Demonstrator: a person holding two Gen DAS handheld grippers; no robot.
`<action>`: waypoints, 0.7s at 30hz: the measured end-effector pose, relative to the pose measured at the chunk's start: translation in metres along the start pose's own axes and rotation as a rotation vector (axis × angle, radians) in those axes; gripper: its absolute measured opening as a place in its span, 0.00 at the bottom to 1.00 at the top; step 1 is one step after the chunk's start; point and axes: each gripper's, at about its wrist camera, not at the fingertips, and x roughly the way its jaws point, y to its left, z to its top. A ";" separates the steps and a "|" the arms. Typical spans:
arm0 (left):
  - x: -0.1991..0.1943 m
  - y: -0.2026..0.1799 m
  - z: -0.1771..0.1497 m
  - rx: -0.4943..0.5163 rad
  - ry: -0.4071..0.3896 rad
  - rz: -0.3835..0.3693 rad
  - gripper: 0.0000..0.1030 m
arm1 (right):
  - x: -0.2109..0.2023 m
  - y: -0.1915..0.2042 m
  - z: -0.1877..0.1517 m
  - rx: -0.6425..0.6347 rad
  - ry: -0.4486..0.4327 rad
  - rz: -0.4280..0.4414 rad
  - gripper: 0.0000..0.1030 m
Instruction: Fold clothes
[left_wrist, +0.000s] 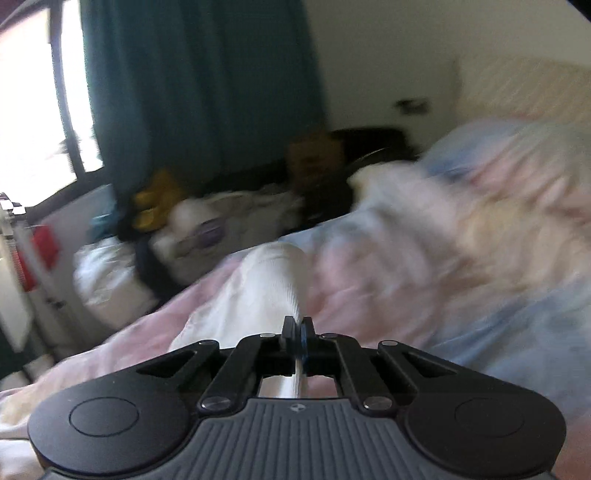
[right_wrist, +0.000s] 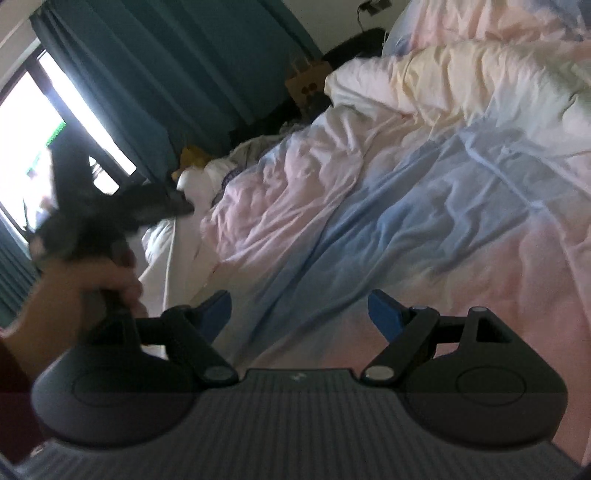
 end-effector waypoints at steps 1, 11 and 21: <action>-0.004 -0.007 0.002 -0.011 0.000 -0.039 0.02 | -0.002 -0.001 0.001 0.003 -0.007 -0.003 0.80; 0.005 -0.058 -0.034 0.003 0.088 -0.226 0.11 | 0.001 -0.016 0.003 0.044 -0.001 -0.051 0.80; -0.063 0.024 -0.058 -0.224 0.076 -0.258 0.49 | 0.007 -0.035 0.004 0.170 0.047 -0.018 0.81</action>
